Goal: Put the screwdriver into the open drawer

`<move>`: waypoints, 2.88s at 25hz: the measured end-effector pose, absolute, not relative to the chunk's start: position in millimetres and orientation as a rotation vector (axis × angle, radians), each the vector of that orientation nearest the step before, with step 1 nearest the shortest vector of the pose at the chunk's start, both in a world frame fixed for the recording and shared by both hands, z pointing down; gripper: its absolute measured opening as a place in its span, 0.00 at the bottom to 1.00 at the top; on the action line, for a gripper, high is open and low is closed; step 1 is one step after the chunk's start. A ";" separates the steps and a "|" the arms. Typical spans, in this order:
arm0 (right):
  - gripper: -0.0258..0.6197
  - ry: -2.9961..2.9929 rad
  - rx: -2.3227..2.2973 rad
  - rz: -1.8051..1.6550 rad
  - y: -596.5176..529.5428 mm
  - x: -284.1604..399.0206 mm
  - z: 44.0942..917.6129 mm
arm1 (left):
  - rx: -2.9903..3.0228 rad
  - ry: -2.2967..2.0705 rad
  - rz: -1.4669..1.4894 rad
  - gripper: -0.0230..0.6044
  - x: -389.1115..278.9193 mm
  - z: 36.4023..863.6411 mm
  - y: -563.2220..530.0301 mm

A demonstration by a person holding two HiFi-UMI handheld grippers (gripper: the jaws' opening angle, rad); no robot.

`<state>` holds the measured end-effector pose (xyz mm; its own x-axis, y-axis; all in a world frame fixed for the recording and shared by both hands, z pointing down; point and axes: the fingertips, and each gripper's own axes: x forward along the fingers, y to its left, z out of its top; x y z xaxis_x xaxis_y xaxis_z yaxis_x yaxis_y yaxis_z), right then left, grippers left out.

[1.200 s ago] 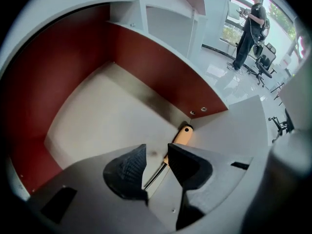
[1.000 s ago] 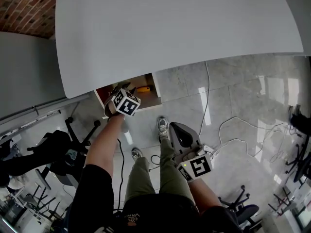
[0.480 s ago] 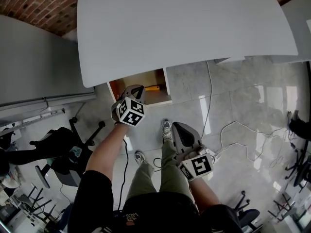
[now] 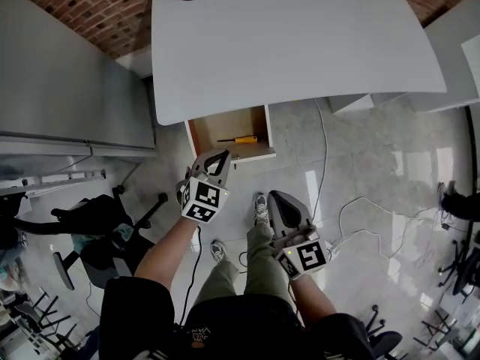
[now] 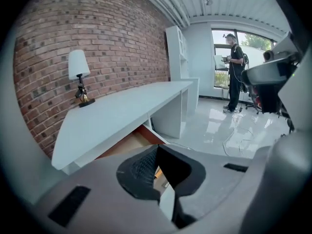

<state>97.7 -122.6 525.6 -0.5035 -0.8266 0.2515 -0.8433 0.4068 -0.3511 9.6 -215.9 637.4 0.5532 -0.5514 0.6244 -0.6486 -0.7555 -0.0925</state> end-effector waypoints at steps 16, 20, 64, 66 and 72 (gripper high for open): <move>0.04 -2.669 1.505 0.531 -37.6 23.5 445.8 | 2.697 -1.213 0.618 0.05 -75.1 486.1 -81.3; 0.03 -2.679 1.515 0.482 -15.3 4.7 428.2 | 2.735 -1.240 0.562 0.05 -100.4 457.8 -49.4; 0.03 -2.649 1.498 0.313 138.5 -90.2 380.3 | 2.705 -1.363 0.318 0.05 -234.5 382.8 140.3; 0.03 -2.650 1.497 0.314 140.2 -89.8 379.4 | 2.705 -1.365 0.314 0.05 -233.6 380.6 142.4; 0.03 -2.638 1.505 0.324 145.7 -87.3 381.5 | 2.693 -1.353 0.348 0.05 -234.4 390.6 150.5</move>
<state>-87.3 145.7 381.5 -0.5114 -0.8403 0.1798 -0.8589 0.4928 -0.1395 -234.4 150.5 390.6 0.5771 -0.7770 0.2514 -0.8018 -0.5975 -0.0064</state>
